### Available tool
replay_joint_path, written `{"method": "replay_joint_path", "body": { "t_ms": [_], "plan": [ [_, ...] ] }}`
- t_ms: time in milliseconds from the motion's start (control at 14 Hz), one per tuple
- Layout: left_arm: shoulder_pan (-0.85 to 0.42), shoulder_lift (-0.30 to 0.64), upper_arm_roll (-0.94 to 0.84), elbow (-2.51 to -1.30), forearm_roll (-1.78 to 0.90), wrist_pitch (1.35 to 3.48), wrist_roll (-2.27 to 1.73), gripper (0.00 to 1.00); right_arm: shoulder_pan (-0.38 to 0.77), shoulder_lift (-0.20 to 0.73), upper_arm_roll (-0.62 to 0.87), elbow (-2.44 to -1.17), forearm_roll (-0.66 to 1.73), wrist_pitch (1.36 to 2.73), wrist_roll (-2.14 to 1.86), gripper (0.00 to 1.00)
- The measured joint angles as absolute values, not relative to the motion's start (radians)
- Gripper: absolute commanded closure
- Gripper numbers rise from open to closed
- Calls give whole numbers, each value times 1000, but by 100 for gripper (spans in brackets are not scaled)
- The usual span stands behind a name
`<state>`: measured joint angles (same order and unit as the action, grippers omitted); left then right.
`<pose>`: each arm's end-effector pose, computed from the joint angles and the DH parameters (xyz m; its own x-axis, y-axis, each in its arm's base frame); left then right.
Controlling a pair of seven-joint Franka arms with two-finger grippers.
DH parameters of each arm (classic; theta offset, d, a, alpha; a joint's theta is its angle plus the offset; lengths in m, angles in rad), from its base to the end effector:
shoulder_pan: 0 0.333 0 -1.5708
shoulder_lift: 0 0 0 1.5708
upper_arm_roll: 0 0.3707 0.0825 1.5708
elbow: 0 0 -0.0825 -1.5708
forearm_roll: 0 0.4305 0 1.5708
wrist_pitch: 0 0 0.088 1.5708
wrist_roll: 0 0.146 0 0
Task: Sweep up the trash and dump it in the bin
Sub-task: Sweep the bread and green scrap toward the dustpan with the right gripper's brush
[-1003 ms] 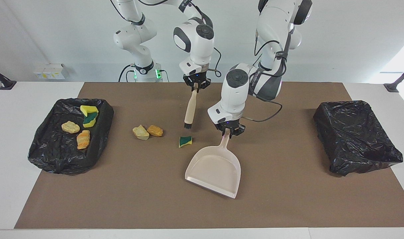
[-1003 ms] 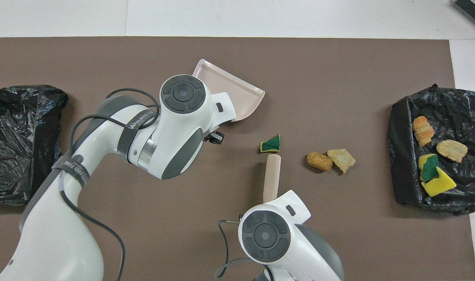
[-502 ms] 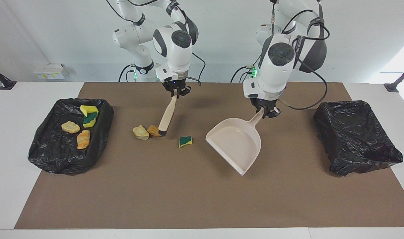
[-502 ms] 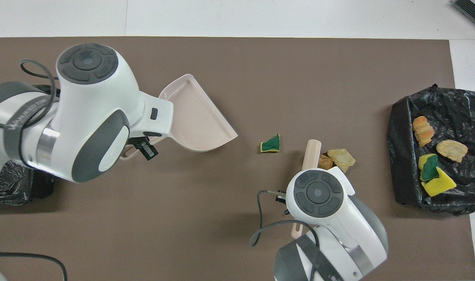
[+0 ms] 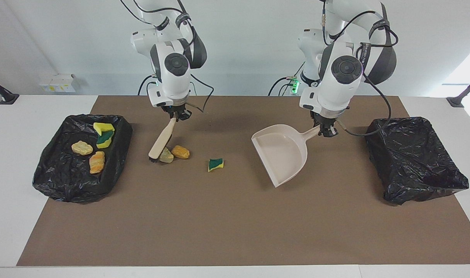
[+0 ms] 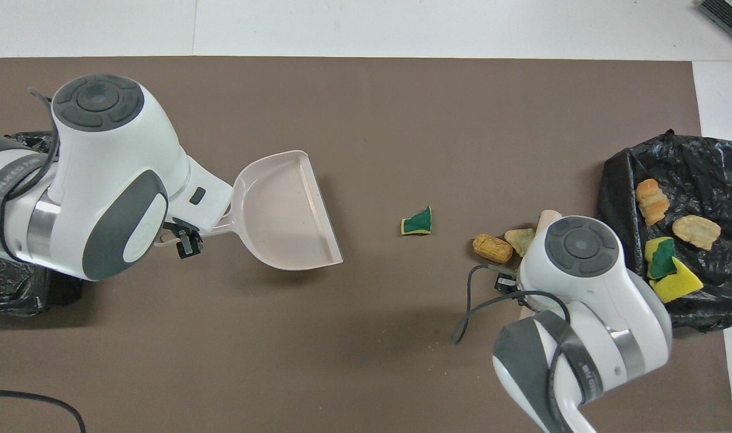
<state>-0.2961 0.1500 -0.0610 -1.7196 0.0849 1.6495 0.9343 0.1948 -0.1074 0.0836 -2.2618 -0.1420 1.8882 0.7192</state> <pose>0.5920 -0.2064 0.4782 0.2432 -0.9517 -0.1876 -0.9537 -0.2699 0.1327 0.4794 0.1208 0.3789 0.9162 -0.3833 -0.1168 -0.3419 -0.8998 0.2710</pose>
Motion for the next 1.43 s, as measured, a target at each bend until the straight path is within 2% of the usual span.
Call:
{"method": "replay_joint_path", "body": {
  "t_ms": [215, 502, 1003, 1290, 1433],
  "plan": [
    [-297, 110, -67, -1822, 86, 1757, 990, 100, 118, -126, 83, -2350, -142, 2026, 579, 100],
    [-307, 87, -78, -1923, 87, 1843, 1005, 100, 129, -145, 95, -2408, -105, 2101, 543, 100],
    [-340, 85, -83, -1999, 87, 1916, 1007, 100, 142, -141, 96, -2407, 54, 2142, 181, 100],
    [-347, 78, -83, -2029, 87, 1942, 1002, 100, 212, -75, 97, -2385, 143, 2240, 174, 100],
    [-348, 76, -83, -2038, 87, 1950, 993, 100, 247, -38, 97, -2341, 190, 2248, 174, 100]
  ]
}}
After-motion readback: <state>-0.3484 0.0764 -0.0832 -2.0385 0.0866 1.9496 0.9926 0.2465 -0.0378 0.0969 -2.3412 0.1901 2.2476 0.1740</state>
